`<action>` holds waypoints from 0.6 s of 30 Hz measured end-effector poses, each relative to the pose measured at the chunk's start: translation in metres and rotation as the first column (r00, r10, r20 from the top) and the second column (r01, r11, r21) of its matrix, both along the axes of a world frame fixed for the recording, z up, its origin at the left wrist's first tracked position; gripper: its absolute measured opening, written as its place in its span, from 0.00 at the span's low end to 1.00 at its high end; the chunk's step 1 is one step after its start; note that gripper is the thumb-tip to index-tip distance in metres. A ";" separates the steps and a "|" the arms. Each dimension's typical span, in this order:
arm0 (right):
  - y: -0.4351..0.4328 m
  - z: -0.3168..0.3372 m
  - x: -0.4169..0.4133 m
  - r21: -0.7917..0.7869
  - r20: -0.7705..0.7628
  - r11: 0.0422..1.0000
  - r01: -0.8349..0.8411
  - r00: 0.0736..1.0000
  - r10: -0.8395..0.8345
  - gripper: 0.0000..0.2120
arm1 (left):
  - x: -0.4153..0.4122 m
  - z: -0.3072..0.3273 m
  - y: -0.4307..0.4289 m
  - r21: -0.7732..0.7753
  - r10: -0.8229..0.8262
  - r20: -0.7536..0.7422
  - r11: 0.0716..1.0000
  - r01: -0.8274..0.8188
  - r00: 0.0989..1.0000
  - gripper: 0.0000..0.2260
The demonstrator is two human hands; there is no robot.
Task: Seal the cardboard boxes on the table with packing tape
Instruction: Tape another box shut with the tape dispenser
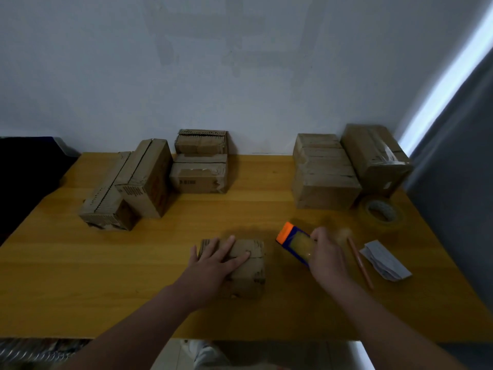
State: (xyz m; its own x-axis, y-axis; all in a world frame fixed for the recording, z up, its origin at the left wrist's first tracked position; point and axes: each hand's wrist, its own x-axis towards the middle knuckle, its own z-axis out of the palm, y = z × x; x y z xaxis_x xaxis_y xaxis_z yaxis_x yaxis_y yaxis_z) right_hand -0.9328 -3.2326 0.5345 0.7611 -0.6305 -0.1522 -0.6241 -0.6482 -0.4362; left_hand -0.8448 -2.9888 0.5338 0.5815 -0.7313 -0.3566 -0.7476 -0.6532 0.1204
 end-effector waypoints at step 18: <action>0.029 0.063 0.021 0.562 0.490 0.734 -0.381 0.869 0.076 0.30 | 0.015 -0.002 0.018 -0.211 -0.050 0.002 0.976 0.049 0.999 0.26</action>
